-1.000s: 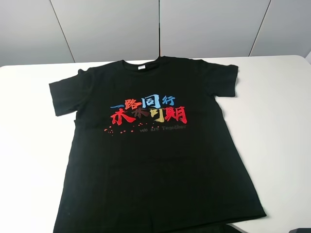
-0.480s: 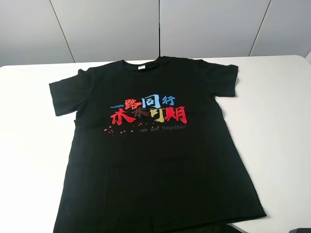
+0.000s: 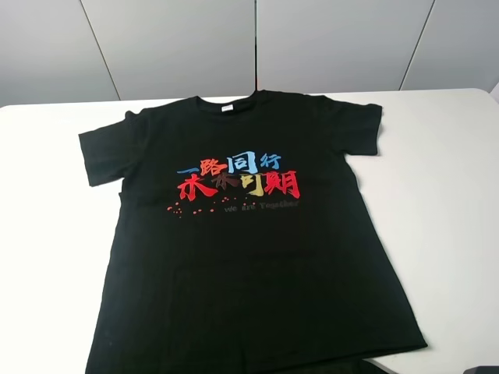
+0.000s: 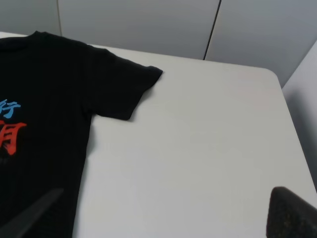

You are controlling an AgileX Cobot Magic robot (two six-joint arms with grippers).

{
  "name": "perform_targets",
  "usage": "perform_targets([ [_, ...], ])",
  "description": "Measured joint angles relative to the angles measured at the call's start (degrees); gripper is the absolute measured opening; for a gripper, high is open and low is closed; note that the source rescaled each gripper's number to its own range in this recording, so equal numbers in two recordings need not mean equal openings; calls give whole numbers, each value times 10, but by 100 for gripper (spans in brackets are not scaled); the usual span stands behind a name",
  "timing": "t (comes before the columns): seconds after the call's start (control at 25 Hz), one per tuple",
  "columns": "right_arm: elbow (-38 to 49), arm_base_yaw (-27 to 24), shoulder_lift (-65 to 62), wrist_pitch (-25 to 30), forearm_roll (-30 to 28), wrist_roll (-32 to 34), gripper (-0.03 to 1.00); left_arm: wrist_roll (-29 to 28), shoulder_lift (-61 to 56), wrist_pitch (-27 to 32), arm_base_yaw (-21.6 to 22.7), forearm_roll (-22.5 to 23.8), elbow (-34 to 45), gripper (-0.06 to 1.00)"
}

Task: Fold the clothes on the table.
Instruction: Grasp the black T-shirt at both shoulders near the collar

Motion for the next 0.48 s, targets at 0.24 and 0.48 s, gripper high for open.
perform_targets([
  [0.24, -27, 0, 136, 5, 46, -67, 94, 42, 76, -70, 0, -24, -8, 97],
  [0.48, -62, 0, 298, -25, 81, -117, 94, 77, 153, -110, -17, -24, -8, 97],
])
